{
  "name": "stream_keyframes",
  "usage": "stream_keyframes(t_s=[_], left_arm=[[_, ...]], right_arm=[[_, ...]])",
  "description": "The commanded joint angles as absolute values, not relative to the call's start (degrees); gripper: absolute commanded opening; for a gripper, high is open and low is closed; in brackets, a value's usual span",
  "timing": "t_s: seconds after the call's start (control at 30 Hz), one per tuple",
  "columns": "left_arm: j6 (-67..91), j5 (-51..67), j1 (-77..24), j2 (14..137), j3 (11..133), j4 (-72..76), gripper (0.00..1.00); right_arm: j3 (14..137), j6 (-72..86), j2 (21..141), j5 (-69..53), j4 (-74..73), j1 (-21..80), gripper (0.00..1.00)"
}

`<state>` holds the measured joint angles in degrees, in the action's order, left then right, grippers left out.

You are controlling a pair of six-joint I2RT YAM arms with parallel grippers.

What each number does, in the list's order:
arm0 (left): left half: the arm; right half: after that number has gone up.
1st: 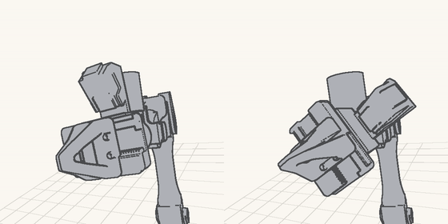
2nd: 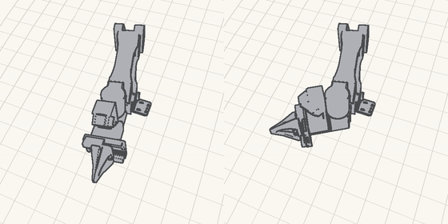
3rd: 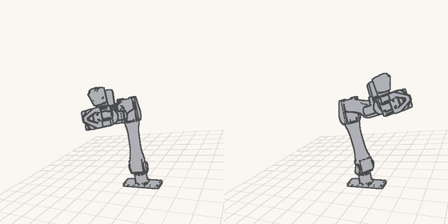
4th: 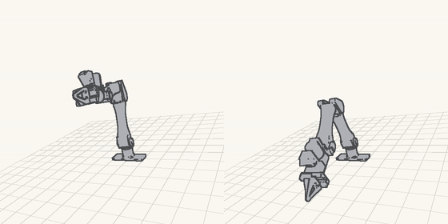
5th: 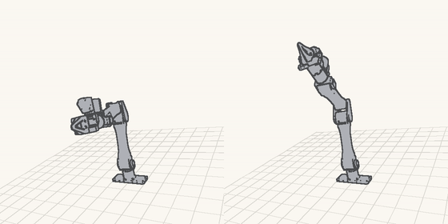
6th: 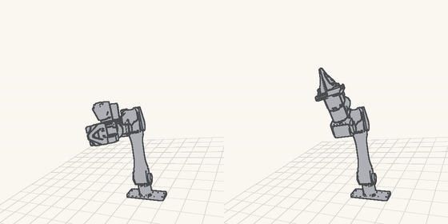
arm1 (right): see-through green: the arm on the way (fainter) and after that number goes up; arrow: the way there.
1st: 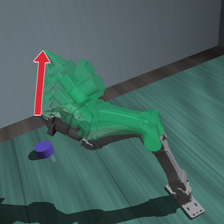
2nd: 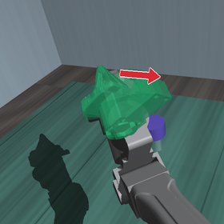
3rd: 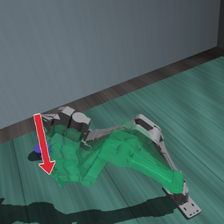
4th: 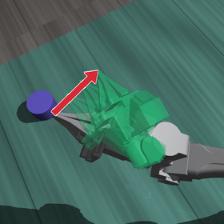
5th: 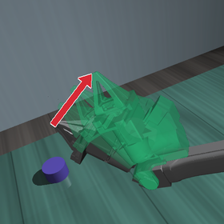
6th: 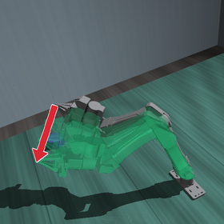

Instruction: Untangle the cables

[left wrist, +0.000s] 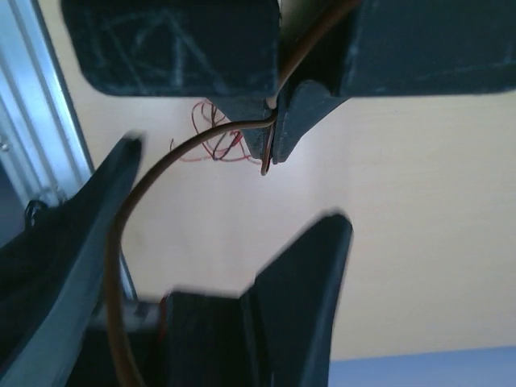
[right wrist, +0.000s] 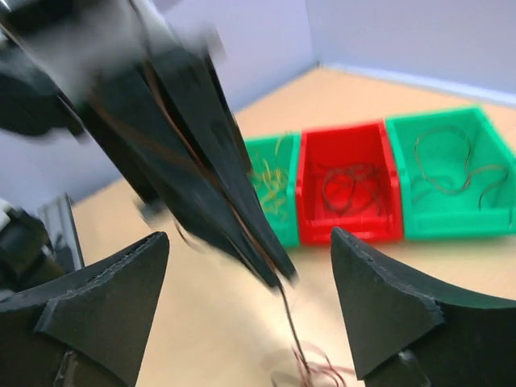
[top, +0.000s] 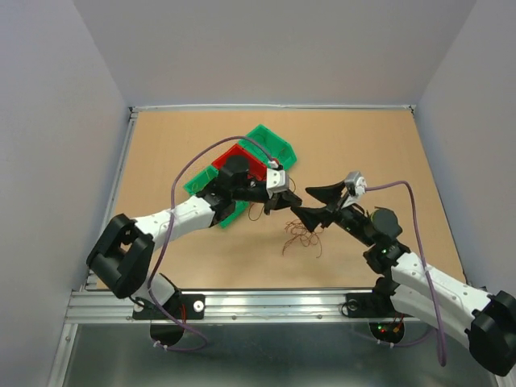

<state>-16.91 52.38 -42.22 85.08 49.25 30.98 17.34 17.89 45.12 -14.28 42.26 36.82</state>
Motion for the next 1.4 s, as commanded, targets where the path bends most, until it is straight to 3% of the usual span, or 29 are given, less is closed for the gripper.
stream_keyframes(t_s=[0.0, 0.13, 0.23, 0.27, 0.3, 0.43, 0.5, 0.63, 0.87, 1.1, 1.2, 1.37], left_arm=[[-8.02, 56.24, -42.01, 77.53, 56.33, 32.34, 0.00], [-0.26, 57.13, -42.10, 75.94, 63.44, 30.60, 0.00], [2.19, 55.29, -42.01, 75.67, 70.47, 26.03, 0.00], [1.94, 54.59, -42.10, 75.59, 74.58, 24.54, 0.00], [1.50, 53.54, -42.01, 75.59, 76.62, 22.96, 0.00], [-0.71, 41.60, -40.62, 75.59, 86.03, 15.04, 0.00], [3.04, 34.56, -38.33, 75.41, 88.23, 15.20, 0.00], [7.56, 28.58, -30.43, 74.18, 85.62, 19.94, 0.00], [9.65, 26.01, -19.37, 69.44, 69.29, 30.92, 0.00], [8.80, 27.78, -13.54, 68.90, 56.97, 40.69, 0.00], [7.56, 27.07, -13.27, 69.43, 54.85, 41.22, 0.00], [6.86, 38.40, -13.45, 73.81, 57.12, 40.70, 0.00]], right_arm=[[21.27, 11.26, 49.30, -19.07, 37.62, 36.83, 0.87], [22.06, 9.50, 54.66, -20.83, 40.16, 36.74, 0.86], [24.43, 8.71, 60.37, -20.48, 40.08, 36.74, 0.72], [25.04, 8.44, 61.95, -20.65, 40.17, 36.74, 0.67], [26.18, 8.26, 64.31, -20.57, 40.08, 36.74, 0.50], [27.51, 11.16, 66.62, -12.41, 39.64, 36.74, 0.12], [27.34, 13.88, 65.66, -6.26, 38.85, 36.83, 0.01], [25.32, 18.70, 57.34, 5.07, 34.03, 36.74, 0.01], [21.01, 26.01, 35.65, 38.18, 15.23, 36.65, 0.01], [20.04, 28.47, 19.45, 48.15, 1.15, 36.65, 0.00], [19.60, 29.35, 17.14, 50.88, 0.18, 36.65, 0.01], [20.91, 28.21, 19.33, 46.94, 0.18, 36.65, 0.01]])
